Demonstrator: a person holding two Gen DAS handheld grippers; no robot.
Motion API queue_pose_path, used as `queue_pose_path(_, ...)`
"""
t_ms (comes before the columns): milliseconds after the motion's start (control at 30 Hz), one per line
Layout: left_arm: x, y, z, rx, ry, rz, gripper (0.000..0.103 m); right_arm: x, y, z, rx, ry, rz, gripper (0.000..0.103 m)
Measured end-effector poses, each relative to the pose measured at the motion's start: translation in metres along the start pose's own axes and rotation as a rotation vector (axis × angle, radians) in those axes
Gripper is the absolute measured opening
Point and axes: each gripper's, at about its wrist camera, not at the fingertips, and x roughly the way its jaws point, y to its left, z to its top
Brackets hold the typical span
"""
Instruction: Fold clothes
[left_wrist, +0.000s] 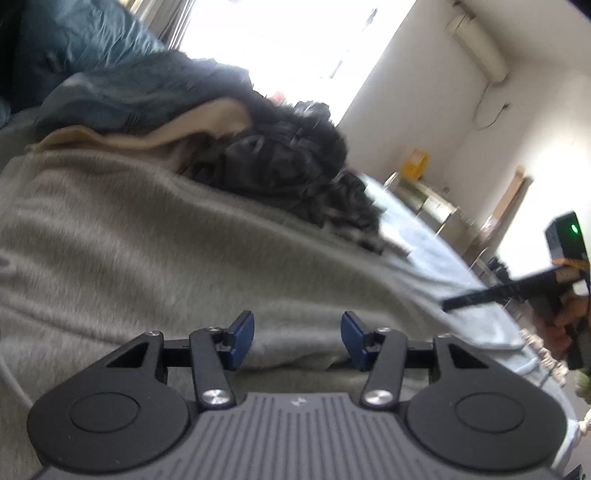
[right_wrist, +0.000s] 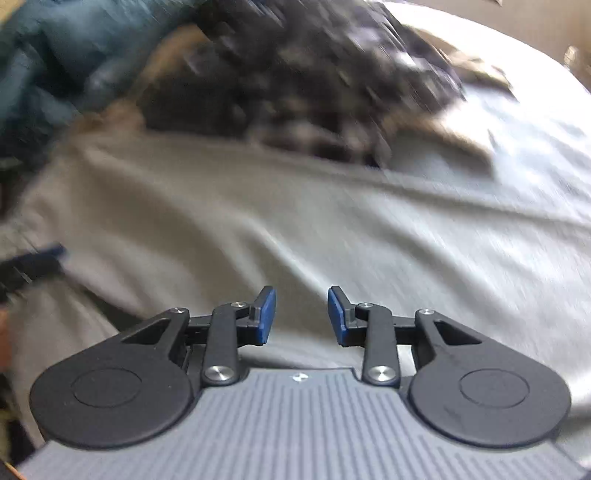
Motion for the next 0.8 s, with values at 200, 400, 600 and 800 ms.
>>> queue_pose_path(200, 0.019, 0.016, 0.0, -0.086, 0.067, 0.073, 0.05, 0.038, 0.073, 0.066, -0.253, -0.119, 0.144, 0.05)
queue_pose_path(400, 0.019, 0.031, -0.002, -0.145, 0.069, 0.035, 0.049, 0.096, 0.13, 0.11, -0.537, -0.083, 0.212, 0.05)
queue_pose_path(600, 0.016, 0.032, -0.007, -0.131, 0.055, 0.022, 0.049, 0.137, 0.15, 0.135, -0.643, -0.064, 0.057, 0.05)
queue_pose_path(800, 0.017, 0.037, -0.009, -0.146, 0.045, 0.0, 0.049, 0.202, 0.122, 0.177, -0.375, -0.04, 0.012, 0.047)
